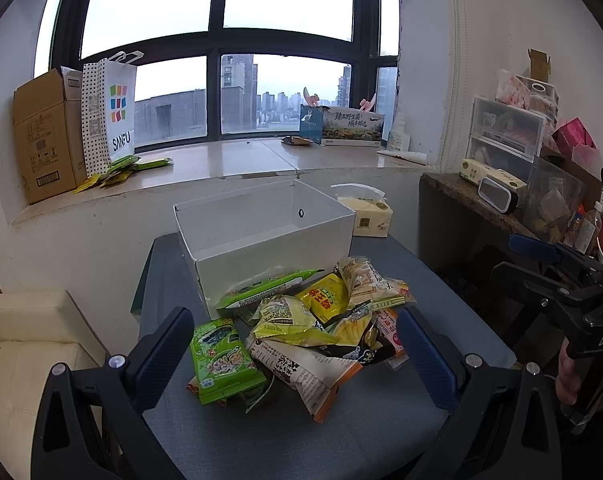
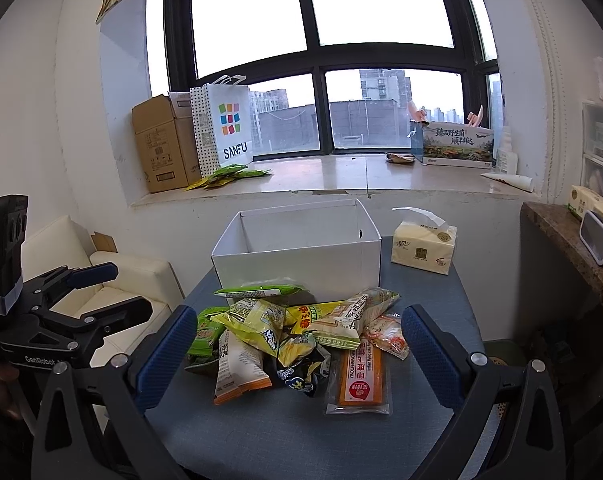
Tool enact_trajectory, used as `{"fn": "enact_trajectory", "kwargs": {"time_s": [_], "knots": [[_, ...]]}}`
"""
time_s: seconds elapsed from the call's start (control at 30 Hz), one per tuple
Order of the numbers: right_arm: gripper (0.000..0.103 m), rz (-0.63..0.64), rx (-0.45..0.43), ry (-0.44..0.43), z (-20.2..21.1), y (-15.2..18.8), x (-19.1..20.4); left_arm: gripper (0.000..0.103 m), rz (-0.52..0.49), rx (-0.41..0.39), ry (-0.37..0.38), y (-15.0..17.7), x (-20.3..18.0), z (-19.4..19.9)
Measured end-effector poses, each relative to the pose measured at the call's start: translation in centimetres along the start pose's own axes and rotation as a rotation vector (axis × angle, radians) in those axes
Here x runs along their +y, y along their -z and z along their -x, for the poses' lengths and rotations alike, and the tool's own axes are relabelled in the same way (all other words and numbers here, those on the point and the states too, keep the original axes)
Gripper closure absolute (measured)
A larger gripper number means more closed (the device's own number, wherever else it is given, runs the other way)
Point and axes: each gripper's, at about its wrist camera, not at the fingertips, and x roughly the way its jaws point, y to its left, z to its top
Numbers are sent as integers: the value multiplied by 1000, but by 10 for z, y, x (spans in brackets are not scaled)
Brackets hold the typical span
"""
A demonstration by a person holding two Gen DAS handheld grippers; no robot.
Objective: Organize snacks
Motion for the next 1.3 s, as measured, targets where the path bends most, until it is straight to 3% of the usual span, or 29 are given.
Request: {"fn": "enact_trajectory", "kwargs": {"time_s": [1.3], "knots": [[0,4,8,-4,-2,0,2,0,-5,6,0,1,-1,-1]]}}
